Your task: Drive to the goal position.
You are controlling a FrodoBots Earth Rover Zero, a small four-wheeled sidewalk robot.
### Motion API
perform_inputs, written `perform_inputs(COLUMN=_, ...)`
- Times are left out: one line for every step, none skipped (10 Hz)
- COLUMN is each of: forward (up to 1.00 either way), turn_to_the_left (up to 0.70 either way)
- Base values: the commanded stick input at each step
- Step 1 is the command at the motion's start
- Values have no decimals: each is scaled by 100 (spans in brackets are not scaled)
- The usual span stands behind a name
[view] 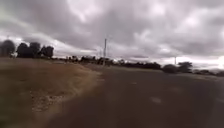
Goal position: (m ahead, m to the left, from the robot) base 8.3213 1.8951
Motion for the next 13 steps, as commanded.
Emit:
perform_inputs(forward=85, turn_to_the_left=0)
perform_inputs(forward=85, turn_to_the_left=0)
perform_inputs(forward=85, turn_to_the_left=-5)
perform_inputs(forward=85, turn_to_the_left=-13)
perform_inputs(forward=85, turn_to_the_left=-5)
perform_inputs(forward=85, turn_to_the_left=-6)
perform_inputs(forward=85, turn_to_the_left=-5)
perform_inputs(forward=85, turn_to_the_left=0)
perform_inputs(forward=85, turn_to_the_left=-4)
perform_inputs(forward=85, turn_to_the_left=-11)
perform_inputs(forward=85, turn_to_the_left=-1)
perform_inputs(forward=85, turn_to_the_left=0)
perform_inputs(forward=85, turn_to_the_left=-11)
